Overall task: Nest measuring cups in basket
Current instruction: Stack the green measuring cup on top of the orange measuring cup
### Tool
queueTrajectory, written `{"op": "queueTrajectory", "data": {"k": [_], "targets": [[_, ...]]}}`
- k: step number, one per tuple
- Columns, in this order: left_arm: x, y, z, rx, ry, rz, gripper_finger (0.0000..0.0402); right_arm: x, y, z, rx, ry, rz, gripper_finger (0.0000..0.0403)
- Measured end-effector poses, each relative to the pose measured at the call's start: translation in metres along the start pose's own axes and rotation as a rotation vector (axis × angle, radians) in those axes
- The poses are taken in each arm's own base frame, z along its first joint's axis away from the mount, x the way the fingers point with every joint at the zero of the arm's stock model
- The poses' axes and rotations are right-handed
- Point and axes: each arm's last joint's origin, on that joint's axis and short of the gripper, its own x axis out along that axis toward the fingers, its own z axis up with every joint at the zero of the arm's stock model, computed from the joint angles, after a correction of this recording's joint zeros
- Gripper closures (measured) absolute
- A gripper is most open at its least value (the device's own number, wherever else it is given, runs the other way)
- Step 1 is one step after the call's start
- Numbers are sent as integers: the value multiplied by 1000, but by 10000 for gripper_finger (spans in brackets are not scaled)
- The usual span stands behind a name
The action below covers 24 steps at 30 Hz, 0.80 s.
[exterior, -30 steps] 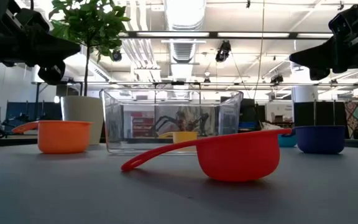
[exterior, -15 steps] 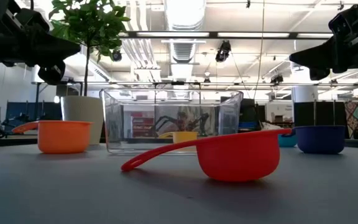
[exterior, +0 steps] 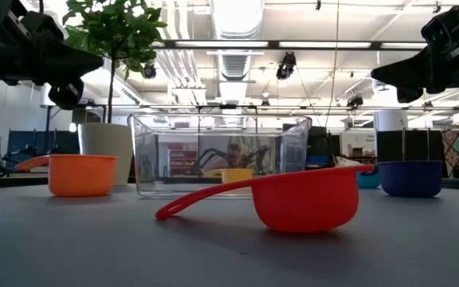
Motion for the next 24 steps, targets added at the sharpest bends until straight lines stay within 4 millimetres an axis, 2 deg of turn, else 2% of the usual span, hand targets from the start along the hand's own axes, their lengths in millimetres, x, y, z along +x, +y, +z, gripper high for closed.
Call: {"op": "queueTrajectory", "data": {"k": [12,15,20,24], "targets": [[0,-1,3,-90,-17,-9,402,0,0,0,0,0,0,394],[-6,-8,22,-55,13,-6,402,0,0,0,0,0,0,394],[-19,-20,57,-57,158,47,402,0,0,0,0,0,0,394],[-18,-29,83,-63,294,96,402,0,0,0,0,0,0,394]]}}
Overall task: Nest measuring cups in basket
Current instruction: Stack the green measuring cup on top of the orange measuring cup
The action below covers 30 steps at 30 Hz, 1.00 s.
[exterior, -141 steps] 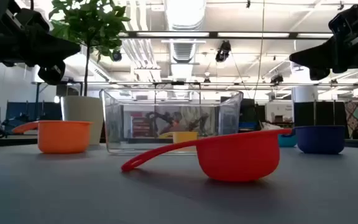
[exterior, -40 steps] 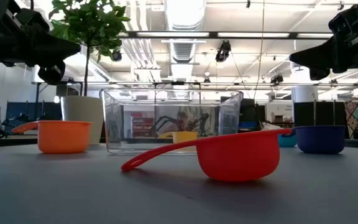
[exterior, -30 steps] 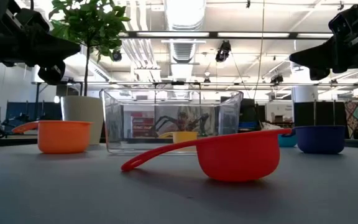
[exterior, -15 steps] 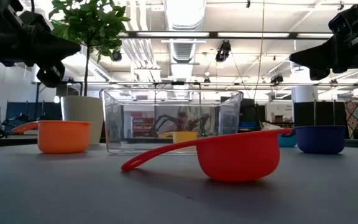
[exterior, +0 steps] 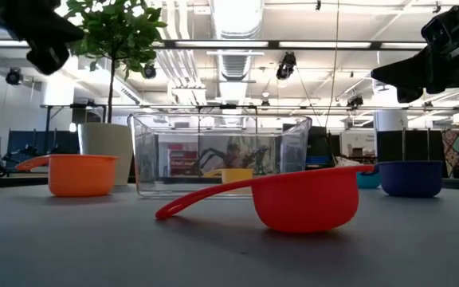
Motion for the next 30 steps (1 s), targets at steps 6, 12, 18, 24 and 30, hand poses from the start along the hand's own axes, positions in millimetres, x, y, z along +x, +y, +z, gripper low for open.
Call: {"op": "queueTrajectory", "data": {"k": [6,12,18,24,30], "targets": [[10,-14,29,-17,269,89,402,0,0,0,0,0,0,394],[29,-33,32,-13,487,66,402,0,0,0,0,0,0,394],[34,-57,12,-26,554,107,402,0,0,0,0,0,0,394],[29,-82,-13,-62,564,120,402,0,0,0,0,0,0,394],[26,-102,-32,-80,586,118,391,0,0,0,0,0,0,394]]}}
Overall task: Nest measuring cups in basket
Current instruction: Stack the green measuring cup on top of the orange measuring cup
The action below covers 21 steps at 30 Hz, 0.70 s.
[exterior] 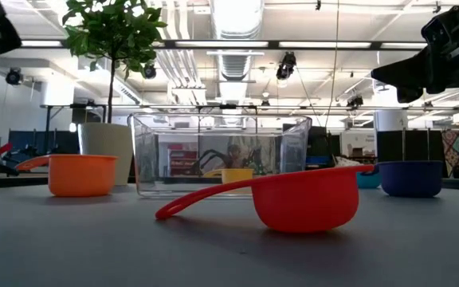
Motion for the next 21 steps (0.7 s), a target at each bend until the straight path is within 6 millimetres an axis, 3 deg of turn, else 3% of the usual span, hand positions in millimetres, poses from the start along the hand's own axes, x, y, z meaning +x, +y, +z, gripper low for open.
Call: {"op": "queueTrajectory", "data": {"k": [9,21], "targets": [[31,-19,-17,50,142,83,326,0,0,0,0,0,0,394],[63,-41,-32,-36,296,66,240,0,0,0,0,0,0,394]]}}
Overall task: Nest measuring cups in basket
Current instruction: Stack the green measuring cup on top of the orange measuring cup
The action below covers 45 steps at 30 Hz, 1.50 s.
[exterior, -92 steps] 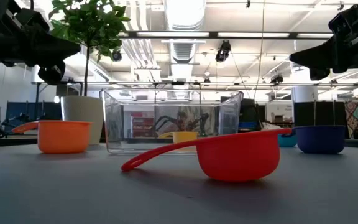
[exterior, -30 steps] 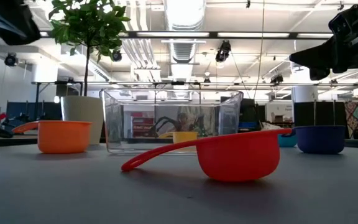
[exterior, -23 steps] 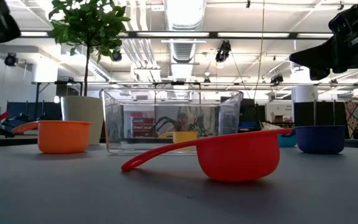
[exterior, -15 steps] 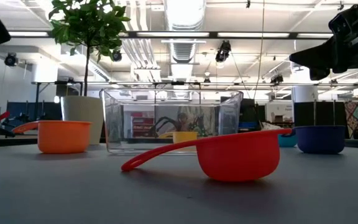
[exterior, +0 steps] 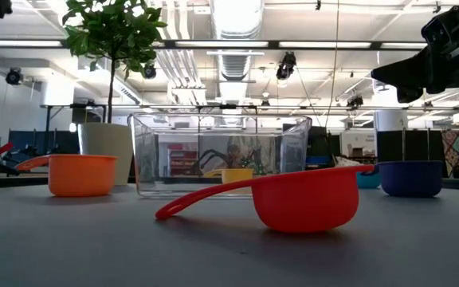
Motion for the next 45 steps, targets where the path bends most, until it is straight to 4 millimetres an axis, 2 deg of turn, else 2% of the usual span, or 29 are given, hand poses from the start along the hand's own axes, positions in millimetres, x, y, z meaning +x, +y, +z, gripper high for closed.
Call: {"op": "queueTrajectory", "data": {"k": [8,13,25,28,31,34,40,45], "targets": [[31,-16,-5,-34,98,-14,187,0,0,0,0,-1,0,394],[47,-18,-11,-46,195,27,164,0,0,0,0,-1,0,394],[65,-17,-17,-31,255,98,164,0,0,0,0,0,0,394],[66,-17,-17,-19,256,98,179,0,0,0,0,0,0,394],[66,-17,-17,-8,256,97,211,0,0,0,0,0,0,394],[66,-17,-17,5,257,96,259,0,0,0,0,0,0,394],[66,-18,-17,48,254,88,380,0,0,0,0,0,0,394],[66,-18,-16,81,236,88,391,0,0,0,0,0,0,394]]}}
